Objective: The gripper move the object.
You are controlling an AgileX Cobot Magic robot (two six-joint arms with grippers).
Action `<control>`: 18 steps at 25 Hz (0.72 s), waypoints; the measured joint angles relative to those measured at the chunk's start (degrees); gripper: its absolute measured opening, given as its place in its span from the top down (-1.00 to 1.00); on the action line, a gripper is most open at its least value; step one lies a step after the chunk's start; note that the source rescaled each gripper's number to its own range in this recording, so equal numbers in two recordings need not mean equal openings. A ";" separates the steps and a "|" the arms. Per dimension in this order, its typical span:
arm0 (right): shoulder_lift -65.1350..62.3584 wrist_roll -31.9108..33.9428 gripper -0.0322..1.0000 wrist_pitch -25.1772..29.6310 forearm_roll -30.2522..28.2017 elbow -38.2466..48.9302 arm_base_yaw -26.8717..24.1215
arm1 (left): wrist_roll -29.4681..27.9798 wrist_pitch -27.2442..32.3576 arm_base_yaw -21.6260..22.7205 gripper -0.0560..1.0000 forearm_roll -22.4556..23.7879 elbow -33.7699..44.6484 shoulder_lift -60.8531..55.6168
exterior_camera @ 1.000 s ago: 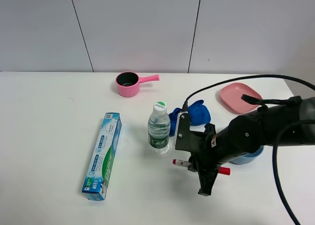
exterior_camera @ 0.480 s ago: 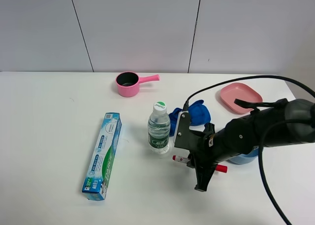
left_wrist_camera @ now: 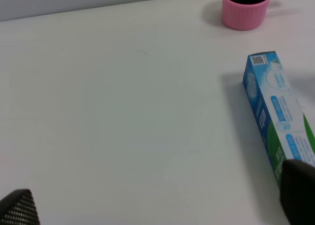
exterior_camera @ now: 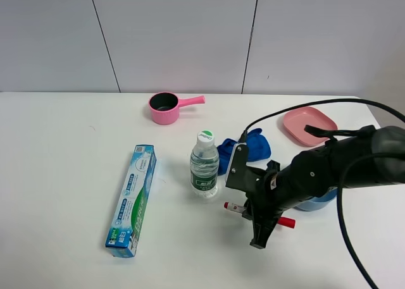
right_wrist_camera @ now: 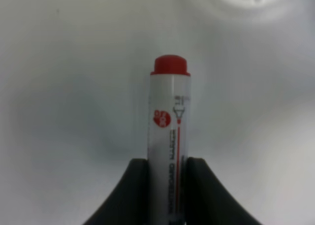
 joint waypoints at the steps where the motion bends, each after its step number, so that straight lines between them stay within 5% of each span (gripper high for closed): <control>1: -0.06 0.33 0.86 0.24 0.00 0.00 0.00 | 0.00 0.00 0.00 -1.00 0.00 0.00 0.00; 9: -0.14 7.51 -0.23 0.63 0.00 0.00 0.00 | 0.00 0.00 0.00 -1.00 0.00 0.00 0.00; 18: -2.30 8.75 -0.34 1.78 0.00 0.04 0.00 | 0.00 0.00 0.00 -1.00 0.00 0.00 0.00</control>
